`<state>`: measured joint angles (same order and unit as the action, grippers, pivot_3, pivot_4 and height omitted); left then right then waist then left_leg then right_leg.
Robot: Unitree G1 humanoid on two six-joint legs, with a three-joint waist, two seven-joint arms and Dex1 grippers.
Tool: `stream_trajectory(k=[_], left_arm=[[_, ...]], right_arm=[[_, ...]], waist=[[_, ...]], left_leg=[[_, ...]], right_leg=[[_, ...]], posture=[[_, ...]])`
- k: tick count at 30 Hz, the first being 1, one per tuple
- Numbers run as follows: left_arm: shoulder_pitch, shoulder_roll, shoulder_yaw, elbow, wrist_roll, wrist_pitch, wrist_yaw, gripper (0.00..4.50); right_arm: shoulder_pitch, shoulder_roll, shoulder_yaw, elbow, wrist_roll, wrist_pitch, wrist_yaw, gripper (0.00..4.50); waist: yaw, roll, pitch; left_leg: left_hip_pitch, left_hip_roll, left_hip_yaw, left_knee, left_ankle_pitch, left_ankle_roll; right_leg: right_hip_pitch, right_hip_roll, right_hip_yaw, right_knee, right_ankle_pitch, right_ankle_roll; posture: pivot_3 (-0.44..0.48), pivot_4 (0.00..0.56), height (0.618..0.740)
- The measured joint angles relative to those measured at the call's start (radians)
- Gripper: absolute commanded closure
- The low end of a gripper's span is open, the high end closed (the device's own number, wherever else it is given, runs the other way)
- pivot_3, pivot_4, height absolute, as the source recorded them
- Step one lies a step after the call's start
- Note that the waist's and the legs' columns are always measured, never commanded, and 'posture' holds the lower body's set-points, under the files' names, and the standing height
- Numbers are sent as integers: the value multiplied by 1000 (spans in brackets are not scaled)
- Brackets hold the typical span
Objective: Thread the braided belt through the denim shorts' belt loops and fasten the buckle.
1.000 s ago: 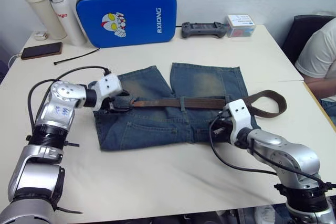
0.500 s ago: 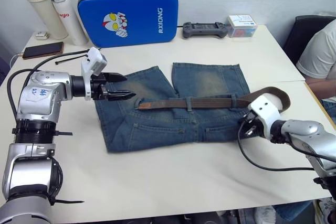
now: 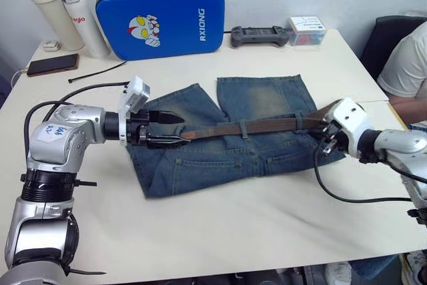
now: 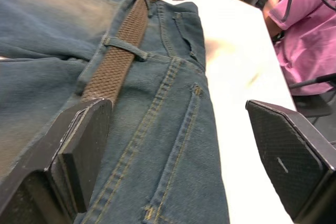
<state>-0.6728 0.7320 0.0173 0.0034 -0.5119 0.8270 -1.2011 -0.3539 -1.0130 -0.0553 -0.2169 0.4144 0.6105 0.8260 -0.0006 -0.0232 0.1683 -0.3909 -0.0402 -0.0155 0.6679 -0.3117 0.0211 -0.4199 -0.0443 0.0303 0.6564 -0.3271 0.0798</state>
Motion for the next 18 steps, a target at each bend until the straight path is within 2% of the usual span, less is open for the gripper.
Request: stream_trajectory(k=[1, 5, 10, 14, 17, 18], left_arm=[[1, -1, -3, 0, 0, -2, 0, 0], [2, -6, -21, 12, 3, -24, 0, 0], [2, -18, -38, 13, 4, -42, 6, 0], [1, -19, -46, 15, 12, -58, 14, 0], [1, -19, -47, 19, 23, -70, 22, 0], [2, -17, -48, 21, 28, -77, 23, 0]], right_arm=[[21, -17, -25, -58, 30, 24, 27, 3570], [89, -32, 2, -241, 61, 75, 54, 1613], [108, 21, 133, -310, 26, 117, 17, 1613], [95, 46, 250, -262, -100, 112, -43, 1613], [83, 46, 279, -195, -171, 70, -54, 2314], [82, 46, 283, -173, -194, 36, -52, 2708]], waist=[[0, 0, 0], [1, 0, 0], [1, 0, 0], [0, 0, 0], [0, 0, 0], [0, 0, 0]], left_leg=[[0, 0, 0, 0, 0, 0], [0, 0, 0, 0, 0, 0], [0, 0, 0, 0, 0, 0], [0, 0, 0, 0, 0, 0], [0, 0, 0, 0, 0, 0], [0, 0, 0, 0, 0, 0]], right_leg=[[0, 0, 0, 0, 0, 0], [0, 0, 0, -1, 0, 0], [0, 0, 0, 0, 0, 0], [0, 0, 0, 0, 0, 0], [0, 0, 0, 0, 0, 0], [0, 0, 0, 0, 0, 0]], posture=[[0, 150, 738], [0, 150, 738], [0, 150, 738], [0, 150, 738], [0, 150, 738], [0, 150, 738]])
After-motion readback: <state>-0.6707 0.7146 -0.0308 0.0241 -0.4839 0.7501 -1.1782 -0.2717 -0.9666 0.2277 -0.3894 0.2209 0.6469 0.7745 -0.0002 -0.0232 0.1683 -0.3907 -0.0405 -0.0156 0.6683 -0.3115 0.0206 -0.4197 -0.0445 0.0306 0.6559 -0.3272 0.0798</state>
